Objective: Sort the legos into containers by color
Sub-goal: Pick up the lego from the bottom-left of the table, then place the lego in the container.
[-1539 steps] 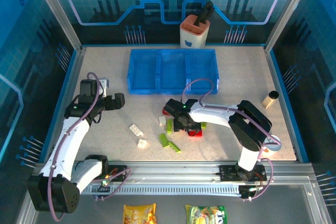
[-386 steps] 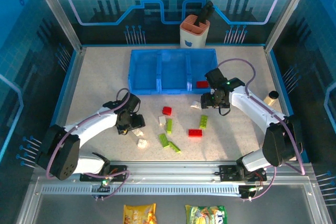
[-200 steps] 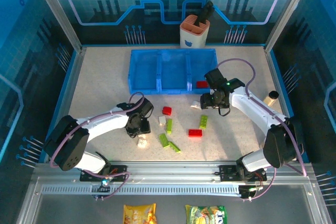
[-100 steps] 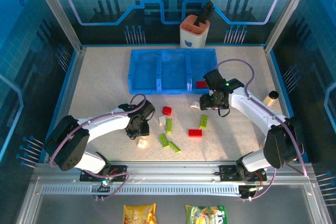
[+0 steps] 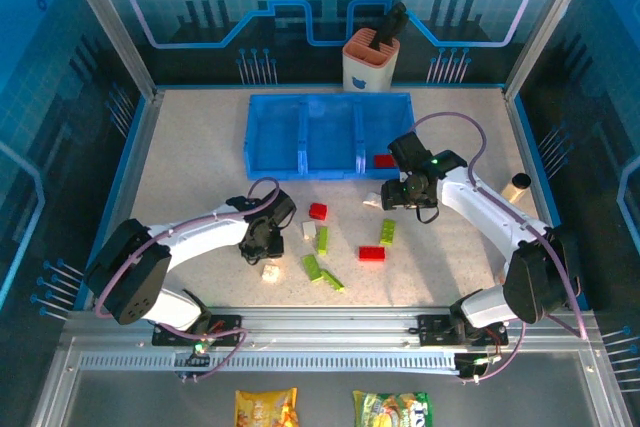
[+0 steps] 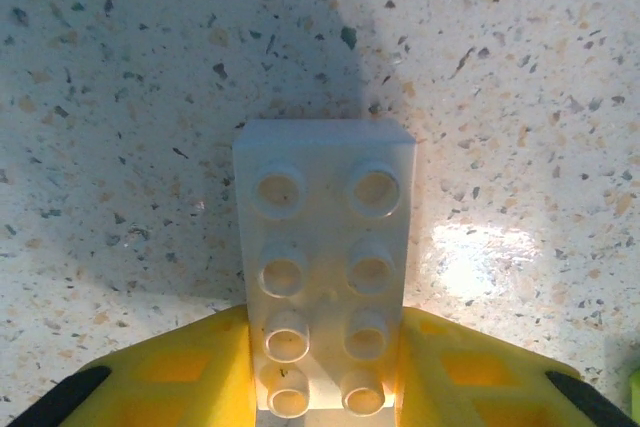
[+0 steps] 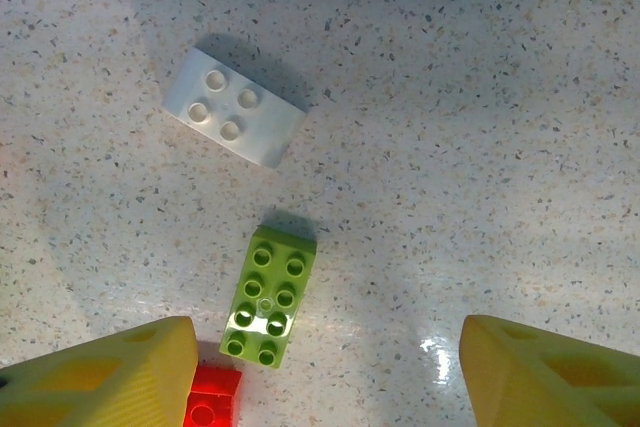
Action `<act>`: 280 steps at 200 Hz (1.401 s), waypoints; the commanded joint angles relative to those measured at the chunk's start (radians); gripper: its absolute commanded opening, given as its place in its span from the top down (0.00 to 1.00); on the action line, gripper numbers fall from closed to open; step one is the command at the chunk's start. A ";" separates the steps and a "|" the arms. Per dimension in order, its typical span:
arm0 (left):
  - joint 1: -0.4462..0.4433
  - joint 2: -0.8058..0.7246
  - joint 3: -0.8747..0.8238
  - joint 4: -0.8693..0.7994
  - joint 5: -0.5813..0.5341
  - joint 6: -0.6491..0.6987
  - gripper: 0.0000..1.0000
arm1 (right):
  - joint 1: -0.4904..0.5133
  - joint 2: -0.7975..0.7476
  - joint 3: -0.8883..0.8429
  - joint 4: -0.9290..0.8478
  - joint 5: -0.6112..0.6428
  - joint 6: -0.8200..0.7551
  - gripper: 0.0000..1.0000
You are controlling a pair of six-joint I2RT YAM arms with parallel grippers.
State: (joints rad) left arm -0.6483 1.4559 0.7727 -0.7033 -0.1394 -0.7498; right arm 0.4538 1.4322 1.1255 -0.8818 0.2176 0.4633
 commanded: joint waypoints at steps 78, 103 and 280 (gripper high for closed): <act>0.150 0.036 0.279 -0.099 -0.009 0.206 0.65 | 0.014 -0.043 0.016 -0.052 0.039 -0.002 0.29; 0.208 0.088 0.398 -0.126 -0.003 0.275 0.65 | 0.014 -0.051 0.010 -0.056 0.040 0.000 0.29; 0.369 0.747 1.177 -0.245 -0.006 0.512 0.65 | 0.014 -0.128 -0.064 -0.079 0.080 0.011 0.28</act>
State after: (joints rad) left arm -0.2962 2.1433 1.8885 -0.8940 -0.1345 -0.2821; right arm 0.4576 1.3266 1.0756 -0.9379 0.2852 0.4637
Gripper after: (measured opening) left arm 0.353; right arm 0.715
